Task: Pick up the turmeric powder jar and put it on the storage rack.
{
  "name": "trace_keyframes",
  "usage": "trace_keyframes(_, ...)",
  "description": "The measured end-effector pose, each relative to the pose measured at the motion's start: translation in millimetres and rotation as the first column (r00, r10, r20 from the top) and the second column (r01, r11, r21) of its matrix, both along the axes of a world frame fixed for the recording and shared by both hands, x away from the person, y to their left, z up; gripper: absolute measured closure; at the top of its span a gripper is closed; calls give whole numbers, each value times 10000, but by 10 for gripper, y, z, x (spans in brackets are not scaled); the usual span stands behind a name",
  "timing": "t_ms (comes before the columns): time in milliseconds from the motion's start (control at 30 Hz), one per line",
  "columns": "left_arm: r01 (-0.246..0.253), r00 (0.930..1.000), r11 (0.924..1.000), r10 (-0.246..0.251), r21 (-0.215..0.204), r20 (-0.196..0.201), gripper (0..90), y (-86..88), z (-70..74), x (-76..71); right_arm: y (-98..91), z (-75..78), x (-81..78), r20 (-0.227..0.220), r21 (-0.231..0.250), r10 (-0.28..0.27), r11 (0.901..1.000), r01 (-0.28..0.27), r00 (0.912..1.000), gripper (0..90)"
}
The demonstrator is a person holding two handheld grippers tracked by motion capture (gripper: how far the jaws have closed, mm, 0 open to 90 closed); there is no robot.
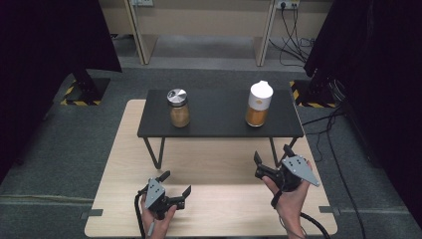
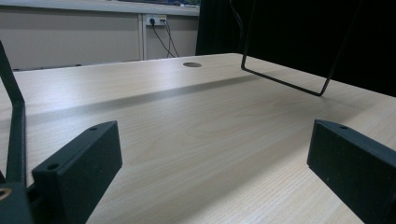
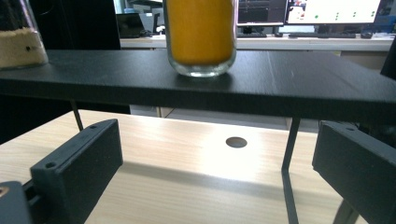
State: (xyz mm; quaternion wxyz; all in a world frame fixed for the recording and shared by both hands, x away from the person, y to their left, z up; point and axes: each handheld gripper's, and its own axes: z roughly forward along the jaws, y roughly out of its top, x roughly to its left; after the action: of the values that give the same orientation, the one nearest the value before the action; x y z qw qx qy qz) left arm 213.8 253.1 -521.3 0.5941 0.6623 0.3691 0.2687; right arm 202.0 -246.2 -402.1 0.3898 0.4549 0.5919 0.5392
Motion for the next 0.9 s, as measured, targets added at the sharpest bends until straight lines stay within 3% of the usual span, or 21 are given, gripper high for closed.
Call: trace_keyframes(900,-5,10000,10000,5,-6,5,23,6,-1,-2,-69,-364,-120,-555,-35,-67,10000,65,9984,16)
